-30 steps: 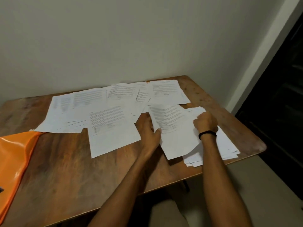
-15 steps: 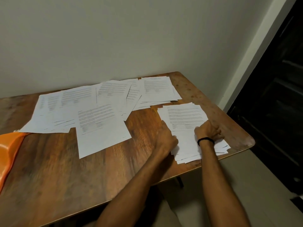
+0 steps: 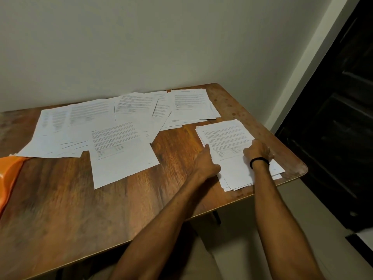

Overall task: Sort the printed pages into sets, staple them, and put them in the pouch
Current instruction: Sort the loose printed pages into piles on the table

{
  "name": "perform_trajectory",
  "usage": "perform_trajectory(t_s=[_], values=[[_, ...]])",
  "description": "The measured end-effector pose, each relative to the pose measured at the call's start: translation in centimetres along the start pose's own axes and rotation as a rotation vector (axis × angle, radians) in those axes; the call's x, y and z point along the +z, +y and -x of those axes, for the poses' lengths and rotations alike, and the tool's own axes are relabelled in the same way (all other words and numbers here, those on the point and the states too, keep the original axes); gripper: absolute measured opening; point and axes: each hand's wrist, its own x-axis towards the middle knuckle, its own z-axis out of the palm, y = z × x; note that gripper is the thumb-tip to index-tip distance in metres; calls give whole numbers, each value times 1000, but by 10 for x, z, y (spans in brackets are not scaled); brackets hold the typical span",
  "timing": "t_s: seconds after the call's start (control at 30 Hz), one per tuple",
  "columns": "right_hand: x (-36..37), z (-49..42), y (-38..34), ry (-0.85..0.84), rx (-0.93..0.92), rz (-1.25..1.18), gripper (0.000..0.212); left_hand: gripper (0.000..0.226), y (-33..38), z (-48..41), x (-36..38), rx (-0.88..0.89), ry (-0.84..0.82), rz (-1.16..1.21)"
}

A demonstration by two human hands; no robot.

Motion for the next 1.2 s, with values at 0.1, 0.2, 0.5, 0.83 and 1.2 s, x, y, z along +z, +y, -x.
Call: perform_trajectory(t_s=[0.1, 0.2, 0.5, 0.83, 1.2], values=[[1, -1, 1, 4, -8, -5, 29, 68, 1, 1, 0, 12, -50, -19], [3, -3, -1, 21, 31, 17, 33, 72, 2, 1, -1, 3, -88, -26], [24, 62, -93, 7, -163, -293, 33, 45, -31, 23, -85, -195, 435, -104], [95, 165, -198, -397, -414, -257, 43, 78, -92, 123, -136, -394, 186, -446], [54, 151, -135, -195, -245, 190, 34, 58, -76, 115, -111, -190, 300, -325]])
